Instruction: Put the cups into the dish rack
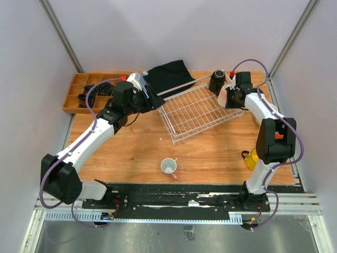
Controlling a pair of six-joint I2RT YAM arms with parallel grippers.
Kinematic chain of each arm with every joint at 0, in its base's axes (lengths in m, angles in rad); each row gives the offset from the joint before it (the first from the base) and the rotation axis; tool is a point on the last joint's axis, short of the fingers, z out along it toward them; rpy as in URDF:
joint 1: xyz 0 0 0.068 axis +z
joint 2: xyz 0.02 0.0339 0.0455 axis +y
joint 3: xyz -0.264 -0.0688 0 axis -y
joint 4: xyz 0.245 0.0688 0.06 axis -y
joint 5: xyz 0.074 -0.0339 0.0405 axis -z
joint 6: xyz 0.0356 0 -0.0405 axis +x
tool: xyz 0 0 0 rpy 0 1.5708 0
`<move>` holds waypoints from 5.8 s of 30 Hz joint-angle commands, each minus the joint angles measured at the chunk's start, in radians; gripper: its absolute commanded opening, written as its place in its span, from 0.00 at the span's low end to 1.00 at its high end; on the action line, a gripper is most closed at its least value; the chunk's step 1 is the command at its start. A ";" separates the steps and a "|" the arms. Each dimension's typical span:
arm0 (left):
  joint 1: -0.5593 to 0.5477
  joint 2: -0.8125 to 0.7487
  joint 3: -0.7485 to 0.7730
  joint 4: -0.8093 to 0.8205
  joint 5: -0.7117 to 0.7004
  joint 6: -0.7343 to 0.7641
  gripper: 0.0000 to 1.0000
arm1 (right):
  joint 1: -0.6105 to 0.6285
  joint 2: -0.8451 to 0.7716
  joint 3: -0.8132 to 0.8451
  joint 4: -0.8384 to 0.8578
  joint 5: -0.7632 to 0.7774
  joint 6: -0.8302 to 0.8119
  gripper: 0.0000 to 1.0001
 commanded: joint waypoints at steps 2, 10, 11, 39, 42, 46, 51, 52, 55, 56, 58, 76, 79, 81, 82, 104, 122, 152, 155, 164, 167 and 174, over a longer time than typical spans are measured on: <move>0.012 0.000 0.000 -0.003 -0.010 0.025 0.66 | -0.029 0.016 0.058 0.073 0.015 -0.021 0.01; 0.013 0.007 0.008 -0.001 -0.012 0.026 0.65 | -0.031 0.032 0.034 0.075 0.043 -0.033 0.01; 0.014 0.006 0.008 -0.001 -0.012 0.026 0.65 | -0.031 0.033 0.027 0.076 0.048 -0.033 0.01; 0.014 -0.093 -0.032 -0.042 -0.028 0.074 1.00 | -0.029 -0.156 -0.065 0.018 0.062 -0.002 0.44; 0.016 -0.102 -0.043 -0.034 0.002 0.082 1.00 | -0.030 -0.215 -0.078 -0.007 0.067 0.009 0.44; 0.016 -0.081 -0.009 -0.050 0.066 0.101 1.00 | -0.045 -0.295 -0.085 -0.037 0.095 0.026 0.45; 0.004 -0.028 0.066 -0.102 0.148 0.147 1.00 | -0.129 -0.356 -0.064 -0.080 0.094 0.078 0.44; -0.004 -0.018 0.079 -0.105 0.161 0.156 1.00 | -0.149 -0.359 -0.054 -0.094 0.093 0.082 0.44; -0.035 0.013 0.115 -0.123 0.164 0.181 1.00 | -0.208 -0.356 -0.025 -0.132 0.095 0.082 0.45; -0.041 0.023 0.123 -0.123 0.173 0.182 1.00 | -0.228 -0.349 -0.014 -0.147 0.095 0.084 0.45; -0.045 0.042 0.127 -0.112 0.193 0.176 1.00 | -0.275 -0.331 0.002 -0.168 0.082 0.090 0.45; -0.045 0.151 0.182 -0.081 0.250 0.227 1.00 | -0.366 0.024 0.267 -0.324 0.020 0.022 0.43; -0.045 0.169 0.197 -0.089 0.264 0.237 1.00 | -0.366 0.075 0.299 -0.341 0.031 0.021 0.42; -0.045 0.182 0.210 -0.098 0.260 0.243 1.00 | -0.367 0.097 0.311 -0.345 0.034 0.021 0.42; -0.045 0.187 0.215 -0.100 0.260 0.246 1.00 | -0.366 0.107 0.315 -0.345 0.035 0.023 0.42; -0.045 0.223 0.240 -0.126 0.430 0.271 1.00 | -0.378 0.136 0.292 -0.353 0.066 0.008 0.01; -0.077 0.162 0.045 0.569 0.787 -0.059 1.00 | -0.355 -0.394 0.322 -0.138 -0.375 0.352 0.01; -0.204 0.534 0.308 1.346 0.706 -0.578 1.00 | 0.090 -0.706 -0.269 1.019 -0.518 1.214 0.01; -0.206 0.550 0.341 1.340 0.680 -0.590 1.00 | 0.107 -0.708 -0.297 1.050 -0.504 1.209 0.01; -0.226 0.581 0.392 1.350 0.634 -0.678 0.97 | 0.135 -0.689 -0.322 1.081 -0.497 1.120 0.01; -0.238 0.573 0.382 1.333 0.639 -0.676 0.96 | 0.139 -0.677 -0.334 1.101 -0.495 1.097 0.01; -0.244 0.548 0.331 1.375 0.616 -0.716 0.88 | 0.142 -0.664 -0.327 1.069 -0.509 1.005 0.01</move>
